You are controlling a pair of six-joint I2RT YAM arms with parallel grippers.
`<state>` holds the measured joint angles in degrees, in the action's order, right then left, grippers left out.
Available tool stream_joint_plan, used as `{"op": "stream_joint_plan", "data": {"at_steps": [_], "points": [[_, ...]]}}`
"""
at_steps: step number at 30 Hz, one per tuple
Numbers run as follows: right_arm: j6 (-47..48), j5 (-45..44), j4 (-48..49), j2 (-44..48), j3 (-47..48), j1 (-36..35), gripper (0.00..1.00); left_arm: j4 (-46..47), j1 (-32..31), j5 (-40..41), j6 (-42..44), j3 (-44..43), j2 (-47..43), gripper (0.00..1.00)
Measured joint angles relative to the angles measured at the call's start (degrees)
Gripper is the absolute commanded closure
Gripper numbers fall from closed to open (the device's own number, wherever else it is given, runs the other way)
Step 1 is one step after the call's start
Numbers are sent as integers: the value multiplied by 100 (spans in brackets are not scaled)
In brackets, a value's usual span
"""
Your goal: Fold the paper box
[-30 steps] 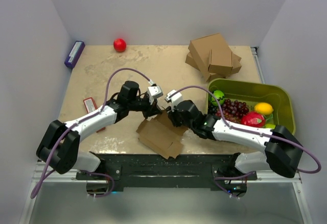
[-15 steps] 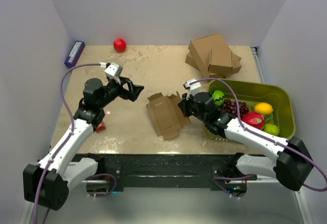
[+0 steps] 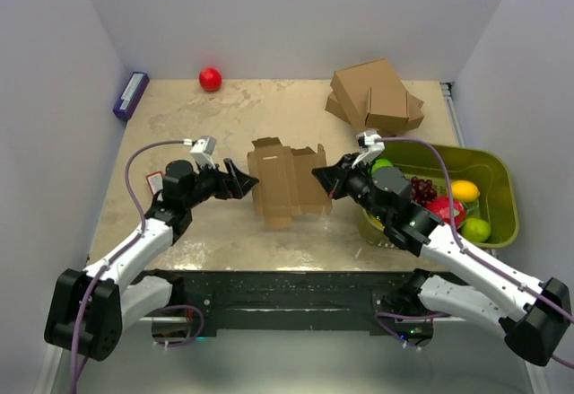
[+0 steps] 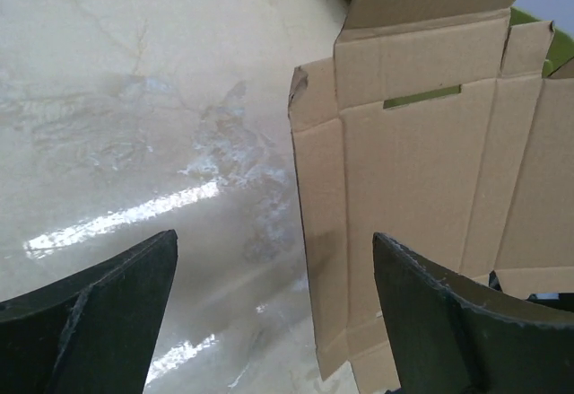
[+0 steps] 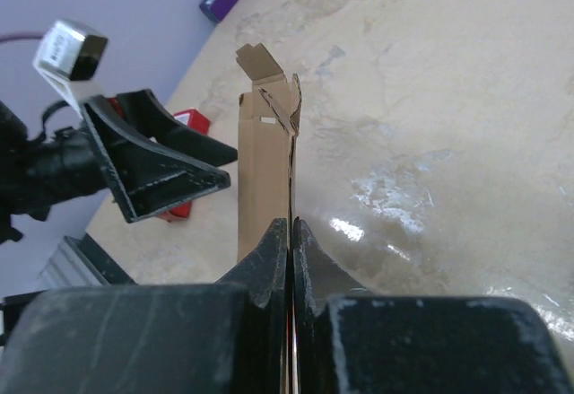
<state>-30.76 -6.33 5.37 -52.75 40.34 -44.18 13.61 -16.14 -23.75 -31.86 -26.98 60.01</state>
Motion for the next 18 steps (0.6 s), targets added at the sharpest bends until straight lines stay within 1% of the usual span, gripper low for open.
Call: {"op": "stream_joint_plan", "data": {"at_steps": [3,4,6,7,9,10,12,13,15,16,18], "points": [[-151,63,39,109,-20,0,100,435,0,-190,-282,175,24,11],[-190,105,44,127,-24,0,100,544,0,-240,-337,192,46,18],[-254,153,76,138,-50,0,100,831,0,-407,-490,219,127,25],[-275,164,76,140,-57,0,100,979,0,-505,-555,243,173,36],[-313,184,87,138,-74,0,100,1239,0,-678,-684,308,249,43],[-326,186,94,138,-85,0,100,1357,0,-774,-750,356,271,51],[-358,199,122,138,-116,0,100,1523,0,-925,-828,435,297,60],[-378,203,138,138,-129,0,100,1569,0,-992,-857,452,308,72],[-391,203,160,111,-140,0,100,1617,0,-1075,-905,463,323,84],[-400,201,166,87,-138,0,100,1635,2,-1102,-920,466,326,93],[-402,177,164,24,-142,9,100,1646,7,-1134,-887,463,326,100]]}}
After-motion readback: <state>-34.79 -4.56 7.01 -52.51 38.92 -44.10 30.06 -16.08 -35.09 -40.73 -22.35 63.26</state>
